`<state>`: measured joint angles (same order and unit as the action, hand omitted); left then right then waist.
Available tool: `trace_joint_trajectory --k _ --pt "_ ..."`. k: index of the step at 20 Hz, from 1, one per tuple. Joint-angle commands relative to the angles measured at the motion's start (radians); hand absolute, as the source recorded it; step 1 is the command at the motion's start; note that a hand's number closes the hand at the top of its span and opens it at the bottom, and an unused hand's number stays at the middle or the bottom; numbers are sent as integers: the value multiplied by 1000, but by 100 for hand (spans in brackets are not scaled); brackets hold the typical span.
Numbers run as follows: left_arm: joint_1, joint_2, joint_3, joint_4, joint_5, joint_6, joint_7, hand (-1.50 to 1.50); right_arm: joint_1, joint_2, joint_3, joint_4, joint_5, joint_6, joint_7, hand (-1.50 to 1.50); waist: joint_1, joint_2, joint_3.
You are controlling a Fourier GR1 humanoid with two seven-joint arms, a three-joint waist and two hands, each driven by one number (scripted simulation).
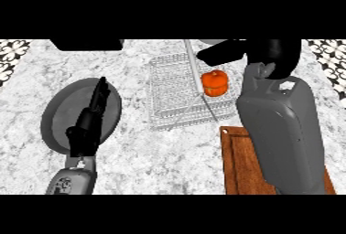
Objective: Pick the squash from the cutting board and place it in the tiered basket
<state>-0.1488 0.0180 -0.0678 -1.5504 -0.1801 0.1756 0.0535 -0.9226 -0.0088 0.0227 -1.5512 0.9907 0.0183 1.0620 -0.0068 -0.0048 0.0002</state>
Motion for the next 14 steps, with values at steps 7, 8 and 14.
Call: trace_joint_trajectory --k 7,8,14 --pt "28 14 25 -19 15 -2 -6 0 312 -44 -259 -492 -178 49 57 -150 -32 -5 1" --pt "47 -1 6 -13 7 2 -27 0 365 -50 -263 -594 -199 98 74 -150 -50 -11 1" --pt "42 11 26 -11 0 13 -23 0 766 -71 -432 -875 -510 198 -96 -150 -50 -5 3"
